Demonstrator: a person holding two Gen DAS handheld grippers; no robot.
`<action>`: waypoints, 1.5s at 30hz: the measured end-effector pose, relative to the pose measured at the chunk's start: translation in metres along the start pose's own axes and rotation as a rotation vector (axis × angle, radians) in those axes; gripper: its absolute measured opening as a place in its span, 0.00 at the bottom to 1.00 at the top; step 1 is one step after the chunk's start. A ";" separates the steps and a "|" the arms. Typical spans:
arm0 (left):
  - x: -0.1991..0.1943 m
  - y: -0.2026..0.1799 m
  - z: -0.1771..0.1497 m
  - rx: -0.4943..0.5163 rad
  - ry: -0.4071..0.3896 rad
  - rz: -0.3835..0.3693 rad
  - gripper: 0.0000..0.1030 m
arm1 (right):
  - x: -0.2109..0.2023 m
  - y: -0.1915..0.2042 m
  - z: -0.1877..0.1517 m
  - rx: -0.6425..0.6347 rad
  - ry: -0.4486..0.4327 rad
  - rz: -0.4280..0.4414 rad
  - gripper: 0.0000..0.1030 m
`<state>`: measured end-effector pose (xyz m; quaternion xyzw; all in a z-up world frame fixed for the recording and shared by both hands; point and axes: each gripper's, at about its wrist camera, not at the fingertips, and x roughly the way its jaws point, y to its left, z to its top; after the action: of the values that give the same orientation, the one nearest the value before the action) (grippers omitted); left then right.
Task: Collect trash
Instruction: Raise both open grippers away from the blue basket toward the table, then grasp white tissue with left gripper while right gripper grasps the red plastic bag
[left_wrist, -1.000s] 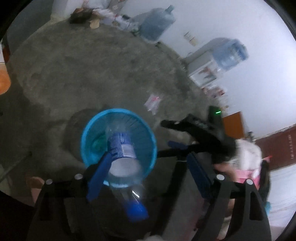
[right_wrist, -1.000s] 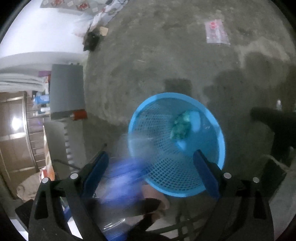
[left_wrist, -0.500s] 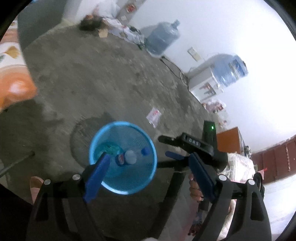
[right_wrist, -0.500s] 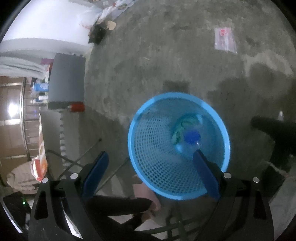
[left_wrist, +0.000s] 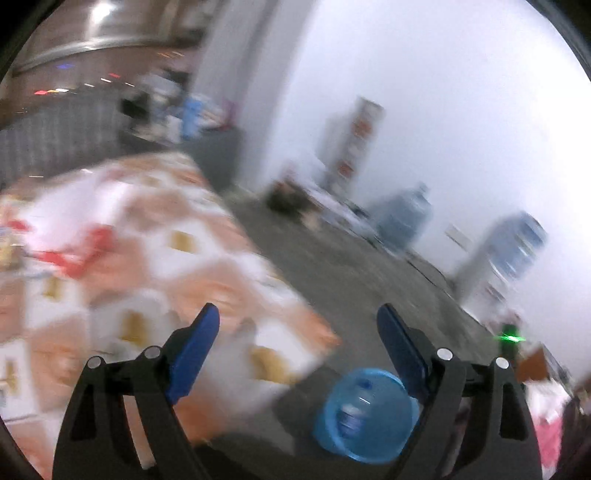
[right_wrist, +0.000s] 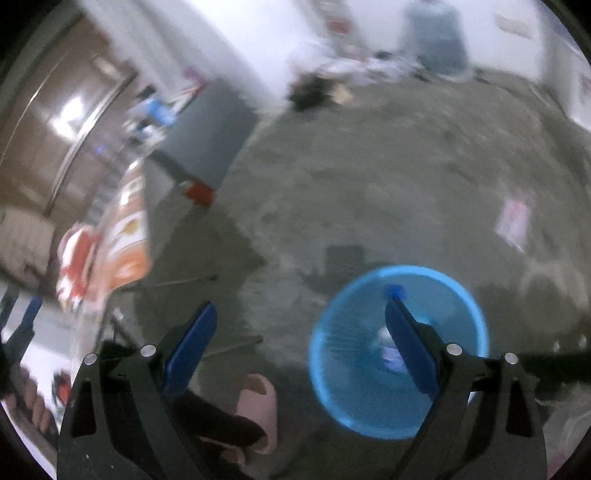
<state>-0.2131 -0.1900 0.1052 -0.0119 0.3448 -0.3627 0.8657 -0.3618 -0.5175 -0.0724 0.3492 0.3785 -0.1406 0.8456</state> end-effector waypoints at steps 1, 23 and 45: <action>-0.006 0.017 0.003 -0.015 -0.019 0.036 0.83 | 0.003 0.010 0.003 -0.018 0.003 0.019 0.86; 0.074 0.183 0.093 -0.217 0.038 0.176 0.48 | 0.085 0.248 0.007 -0.244 0.173 0.478 0.89; -0.075 0.211 0.059 -0.407 -0.361 -0.016 0.00 | 0.111 0.332 0.024 -0.400 0.162 0.438 0.89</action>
<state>-0.0839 -0.0002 0.1368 -0.2527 0.2504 -0.2850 0.8900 -0.1076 -0.2929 0.0179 0.2590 0.3806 0.1504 0.8749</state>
